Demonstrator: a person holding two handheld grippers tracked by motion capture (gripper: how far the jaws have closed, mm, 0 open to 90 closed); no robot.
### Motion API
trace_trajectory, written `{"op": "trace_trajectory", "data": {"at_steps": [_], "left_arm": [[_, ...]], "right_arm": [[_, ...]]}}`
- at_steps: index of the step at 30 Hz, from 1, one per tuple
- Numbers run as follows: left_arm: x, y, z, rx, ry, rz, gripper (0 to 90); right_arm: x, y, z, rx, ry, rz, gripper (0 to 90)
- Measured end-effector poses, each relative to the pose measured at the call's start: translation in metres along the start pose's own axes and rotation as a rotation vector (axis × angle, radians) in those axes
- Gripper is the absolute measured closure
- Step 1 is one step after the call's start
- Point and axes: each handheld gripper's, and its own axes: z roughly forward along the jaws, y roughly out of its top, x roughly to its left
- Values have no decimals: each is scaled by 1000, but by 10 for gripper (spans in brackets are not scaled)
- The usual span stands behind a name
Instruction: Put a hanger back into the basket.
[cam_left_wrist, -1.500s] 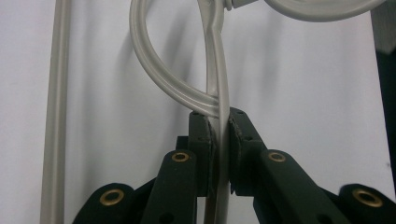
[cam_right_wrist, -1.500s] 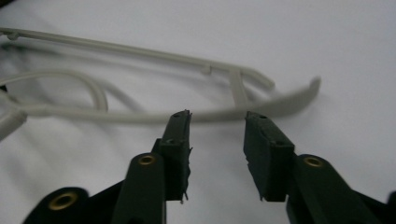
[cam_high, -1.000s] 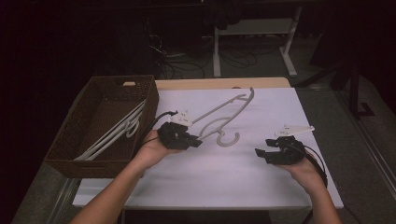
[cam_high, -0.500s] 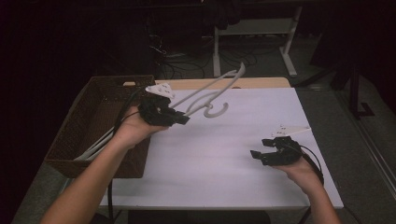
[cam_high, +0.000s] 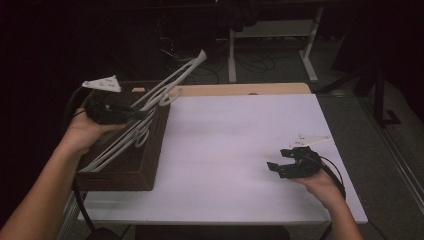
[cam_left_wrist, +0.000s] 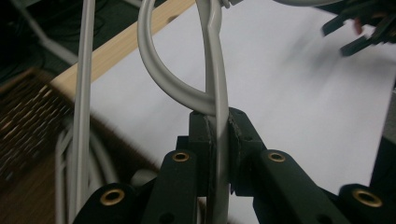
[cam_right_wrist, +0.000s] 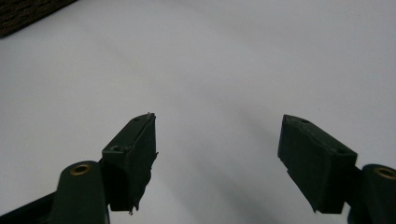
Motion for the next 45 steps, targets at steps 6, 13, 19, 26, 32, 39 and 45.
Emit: {"op": "trace_trajectory", "data": {"at_steps": [6,13,19,26,32,39,45], "left_arm": [[22,-42,-18,24,40,-61,818],[39,-79,-26,54,81,-108,819],[51,-98,-26,61,86,-153,819],[58,-111,-26,62,95,-185,819],[61,-121,-21,90,64,-209,818],[64,-129,-8,150,97,-226,792],[66,-131,-3,143,146,-233,325]], "right_arm": [[-1,0,2,9,-9,4,273],[-4,-1,2,11,-17,8,273],[-3,-1,4,19,-19,3,273],[-4,-2,4,21,-25,5,273],[-4,-1,4,24,-24,2,273],[-4,-1,5,25,-23,3,273],[-4,-1,4,20,-22,-1,273]]}}
